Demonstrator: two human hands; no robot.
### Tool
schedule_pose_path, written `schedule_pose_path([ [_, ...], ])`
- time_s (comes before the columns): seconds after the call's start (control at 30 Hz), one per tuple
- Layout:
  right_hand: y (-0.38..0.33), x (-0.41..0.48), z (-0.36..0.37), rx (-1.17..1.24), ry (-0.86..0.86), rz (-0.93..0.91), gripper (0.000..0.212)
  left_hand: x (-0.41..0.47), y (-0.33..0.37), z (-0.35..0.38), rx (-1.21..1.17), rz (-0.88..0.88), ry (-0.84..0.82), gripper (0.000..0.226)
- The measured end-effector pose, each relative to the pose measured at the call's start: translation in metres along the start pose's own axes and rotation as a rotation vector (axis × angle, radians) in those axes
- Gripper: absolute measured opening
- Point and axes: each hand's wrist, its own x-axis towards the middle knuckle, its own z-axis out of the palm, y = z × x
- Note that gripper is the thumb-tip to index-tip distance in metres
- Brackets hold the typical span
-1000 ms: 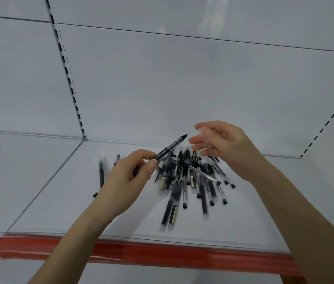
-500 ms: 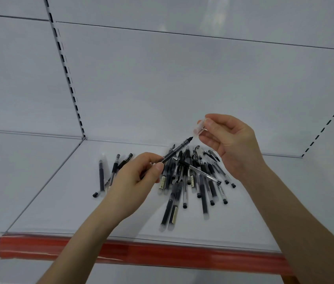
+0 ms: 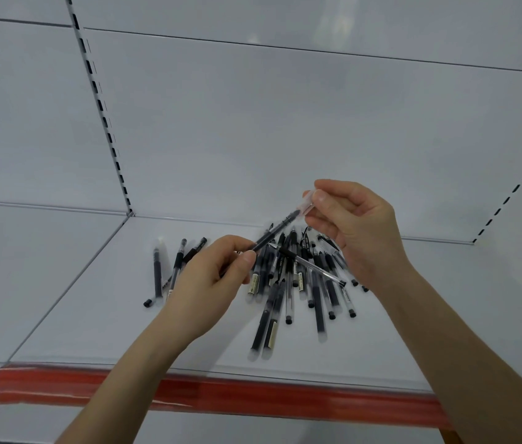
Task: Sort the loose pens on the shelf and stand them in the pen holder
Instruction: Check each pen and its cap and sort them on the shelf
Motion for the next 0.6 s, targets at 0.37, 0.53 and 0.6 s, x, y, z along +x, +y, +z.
schedule_pose_path([
  [0.37,0.018,-0.002,0.003,-0.136,-0.004,-0.019,0.014,0.001,-0.014,0.008,0.130,0.021,-0.011,0.014],
  [0.53,0.023,0.003,0.006,-0.190,-0.074,-0.048,0.013,-0.001,-0.017,0.011,0.148,-0.036,-0.061,0.015],
  [0.6,0.027,0.009,0.004,-0.264,-0.107,-0.028,0.013,-0.001,-0.015,0.008,0.192,-0.069,-0.058,0.013],
])
